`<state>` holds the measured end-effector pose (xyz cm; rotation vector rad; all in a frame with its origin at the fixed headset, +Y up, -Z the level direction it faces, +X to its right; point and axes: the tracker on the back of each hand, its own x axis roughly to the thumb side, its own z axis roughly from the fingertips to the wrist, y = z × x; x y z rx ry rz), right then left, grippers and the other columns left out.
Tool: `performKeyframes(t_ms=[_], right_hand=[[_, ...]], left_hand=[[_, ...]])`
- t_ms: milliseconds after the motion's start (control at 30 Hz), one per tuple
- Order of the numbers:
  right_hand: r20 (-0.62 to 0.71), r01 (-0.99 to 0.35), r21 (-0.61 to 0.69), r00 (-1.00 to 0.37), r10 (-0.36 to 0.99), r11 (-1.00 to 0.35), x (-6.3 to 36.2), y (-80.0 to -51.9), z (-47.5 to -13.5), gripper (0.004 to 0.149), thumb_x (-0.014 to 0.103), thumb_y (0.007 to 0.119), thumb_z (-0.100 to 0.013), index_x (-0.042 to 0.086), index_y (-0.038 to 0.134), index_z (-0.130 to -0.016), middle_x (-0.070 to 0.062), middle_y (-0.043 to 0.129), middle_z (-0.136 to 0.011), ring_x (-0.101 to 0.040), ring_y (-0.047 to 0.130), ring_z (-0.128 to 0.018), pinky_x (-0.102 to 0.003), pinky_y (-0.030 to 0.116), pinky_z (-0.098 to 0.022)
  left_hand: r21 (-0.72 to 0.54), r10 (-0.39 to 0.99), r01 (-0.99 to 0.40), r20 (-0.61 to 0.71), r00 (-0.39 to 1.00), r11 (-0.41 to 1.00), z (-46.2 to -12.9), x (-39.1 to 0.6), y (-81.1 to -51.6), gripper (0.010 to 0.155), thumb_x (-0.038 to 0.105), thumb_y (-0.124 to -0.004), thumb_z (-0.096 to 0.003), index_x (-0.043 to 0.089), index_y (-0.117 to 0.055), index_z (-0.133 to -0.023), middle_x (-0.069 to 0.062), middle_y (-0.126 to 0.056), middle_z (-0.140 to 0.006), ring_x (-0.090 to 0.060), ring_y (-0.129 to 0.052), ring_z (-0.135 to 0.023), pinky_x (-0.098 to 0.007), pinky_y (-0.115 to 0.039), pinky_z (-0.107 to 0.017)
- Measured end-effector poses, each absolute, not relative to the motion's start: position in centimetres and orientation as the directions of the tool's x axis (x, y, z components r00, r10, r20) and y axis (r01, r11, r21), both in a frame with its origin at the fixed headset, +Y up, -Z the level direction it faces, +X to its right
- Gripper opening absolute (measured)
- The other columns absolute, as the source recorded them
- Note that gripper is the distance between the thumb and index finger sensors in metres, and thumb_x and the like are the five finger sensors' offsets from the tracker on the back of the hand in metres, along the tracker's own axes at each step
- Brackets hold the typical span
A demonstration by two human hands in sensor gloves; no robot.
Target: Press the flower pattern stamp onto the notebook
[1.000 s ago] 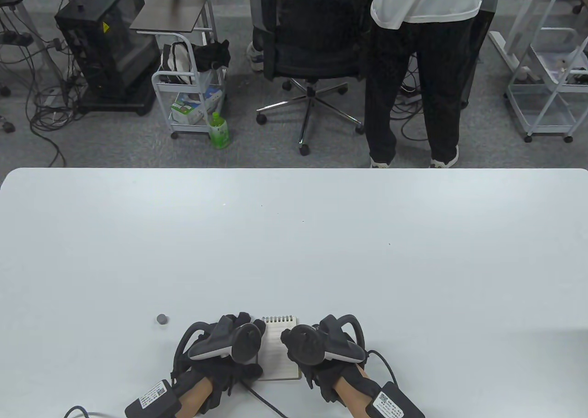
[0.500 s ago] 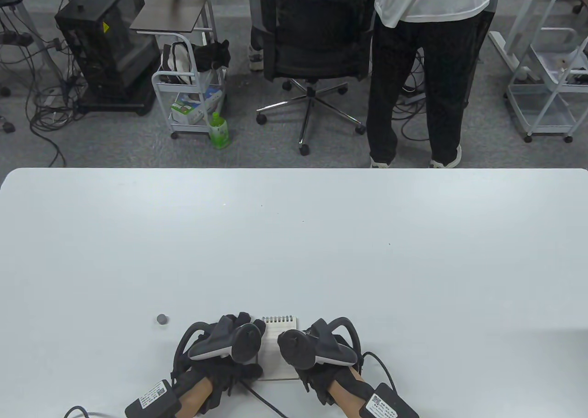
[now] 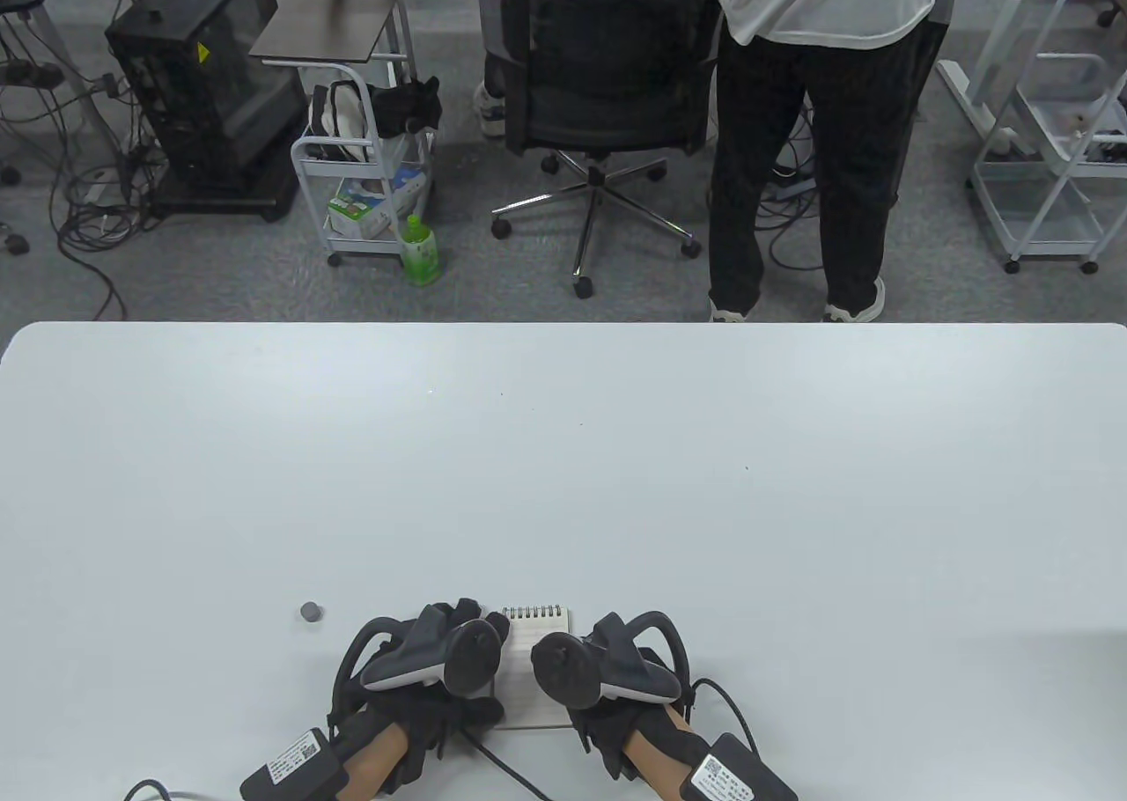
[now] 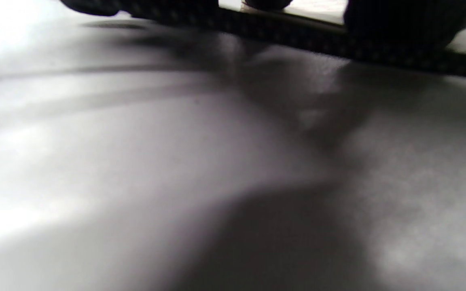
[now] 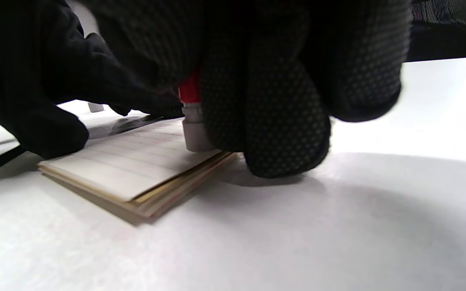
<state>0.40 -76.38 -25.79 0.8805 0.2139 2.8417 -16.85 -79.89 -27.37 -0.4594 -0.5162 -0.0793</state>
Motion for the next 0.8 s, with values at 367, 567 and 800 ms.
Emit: performKeyframes(t_ms=[367,567,800], right_hand=[[0.549,-0.117,0.187,-0.811,0.202,-0.975,0.49,-76.59,-25.88,0.046,0.025,0.083,-0.04,0.017,0.083,-0.085,-0.019,0.094,-0.066,-0.035,0.108,-0.051,-0.052,0.086,-0.045],[0.531,-0.144,0.228,-0.811,0.246,-0.963,0.78,-76.65,-26.18,0.046,0.025,0.082,-0.041,0.017,0.082,-0.086,-0.02,0.093,-0.067,-0.036,0.107,-0.051,-0.052,0.085,-0.045],[0.534,-0.113,0.207,-0.819,0.209,-0.972,0.55,-76.47,-25.96,0.047,0.026,0.082,-0.041,0.017,0.081,-0.087,-0.02,0.093,-0.067,-0.035,0.107,-0.051,-0.052,0.085,-0.045]], left_hand=[[-0.405,0.041,0.187,0.493,0.869,0.895,-27.39,-16.84,-79.87,0.089,0.063,-0.066,-0.0362,0.022,-0.03,-0.107,-0.018,-0.025,-0.112,-0.048,-0.034,-0.099,-0.065,-0.043,-0.066],[-0.407,0.046,0.183,0.49,0.87,0.895,-27.39,-16.85,-79.89,0.09,0.063,-0.066,-0.0362,0.022,-0.03,-0.107,-0.018,-0.025,-0.112,-0.048,-0.034,-0.099,-0.065,-0.043,-0.066],[-0.412,0.05,0.177,0.485,0.873,0.894,-27.39,-16.89,-79.89,0.089,0.063,-0.067,-0.0363,0.023,-0.03,-0.107,-0.018,-0.025,-0.112,-0.048,-0.033,-0.1,-0.066,-0.042,-0.067]])
